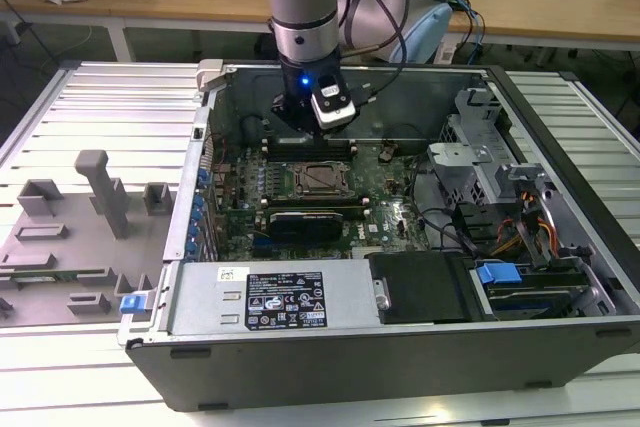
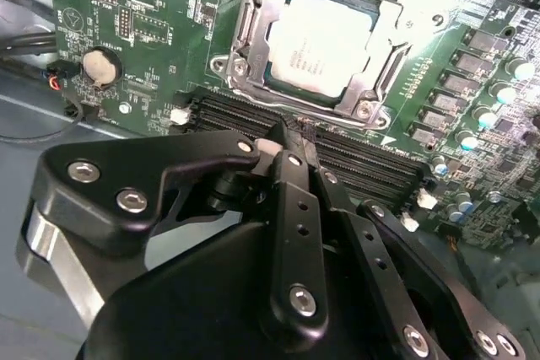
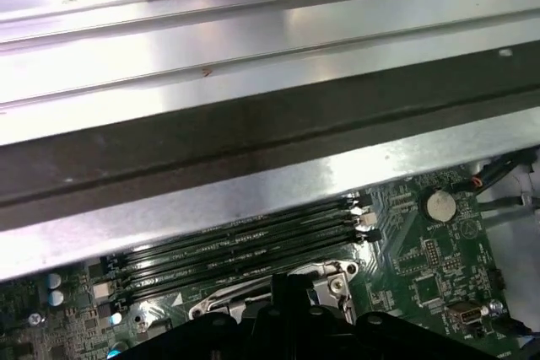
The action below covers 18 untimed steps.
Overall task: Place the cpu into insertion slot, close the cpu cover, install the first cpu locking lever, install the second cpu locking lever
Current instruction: 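Install the first cpu locking lever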
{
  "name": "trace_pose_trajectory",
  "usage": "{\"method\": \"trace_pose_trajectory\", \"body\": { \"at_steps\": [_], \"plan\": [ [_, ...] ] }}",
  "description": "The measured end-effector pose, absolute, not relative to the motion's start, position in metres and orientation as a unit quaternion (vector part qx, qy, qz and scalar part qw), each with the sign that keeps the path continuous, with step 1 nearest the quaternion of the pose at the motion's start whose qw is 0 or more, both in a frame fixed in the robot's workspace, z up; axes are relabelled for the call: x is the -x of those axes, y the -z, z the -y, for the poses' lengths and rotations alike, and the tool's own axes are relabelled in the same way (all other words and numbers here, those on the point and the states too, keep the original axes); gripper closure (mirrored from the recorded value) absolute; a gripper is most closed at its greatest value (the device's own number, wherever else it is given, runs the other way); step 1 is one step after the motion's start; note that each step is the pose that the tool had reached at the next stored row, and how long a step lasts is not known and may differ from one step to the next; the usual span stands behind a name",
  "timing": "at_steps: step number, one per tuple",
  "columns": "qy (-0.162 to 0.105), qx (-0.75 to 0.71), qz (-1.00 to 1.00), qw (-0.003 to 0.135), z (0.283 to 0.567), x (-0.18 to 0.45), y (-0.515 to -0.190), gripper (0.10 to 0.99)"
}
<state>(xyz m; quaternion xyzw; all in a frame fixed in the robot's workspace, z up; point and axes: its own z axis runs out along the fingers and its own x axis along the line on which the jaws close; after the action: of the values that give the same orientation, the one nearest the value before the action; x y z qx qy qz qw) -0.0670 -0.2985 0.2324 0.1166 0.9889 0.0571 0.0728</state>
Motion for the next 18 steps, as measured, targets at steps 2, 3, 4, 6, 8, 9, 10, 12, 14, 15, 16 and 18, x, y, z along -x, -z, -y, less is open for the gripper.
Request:
{"method": "trace_pose_trajectory", "body": {
  "at_steps": [2,3,4,6,8,9,10,12,14,15,16,18],
  "plan": [
    [-0.046,-0.116,-0.989,0.074,0.298,0.067,-0.232,0.980],
    [-0.030,-0.115,-0.990,0.076,0.298,0.067,-0.232,0.980],
    [-0.017,-0.113,-0.990,0.078,0.298,0.067,-0.232,0.980],
    [-0.006,-0.112,-0.991,0.079,0.299,0.067,-0.232,0.980],
    [-0.004,-0.111,-0.991,0.079,0.299,0.067,-0.232,0.980],
    [-0.004,-0.109,-0.991,0.078,0.299,0.067,-0.232,0.980],
    [-0.004,-0.104,-0.991,0.078,0.299,0.067,-0.232,0.980],
    [-0.004,-0.099,-0.992,0.078,0.301,0.066,-0.231,0.980],
    [-0.005,-0.096,-0.992,0.078,0.310,0.066,-0.231,0.980],
    [-0.005,-0.096,-0.992,0.078,0.312,0.066,-0.231,0.980],
    [-0.005,-0.096,-0.992,0.078,0.315,0.066,-0.231,0.980],
    [-0.005,-0.095,-0.992,0.078,0.321,0.066,-0.230,0.980]
  ]
}}
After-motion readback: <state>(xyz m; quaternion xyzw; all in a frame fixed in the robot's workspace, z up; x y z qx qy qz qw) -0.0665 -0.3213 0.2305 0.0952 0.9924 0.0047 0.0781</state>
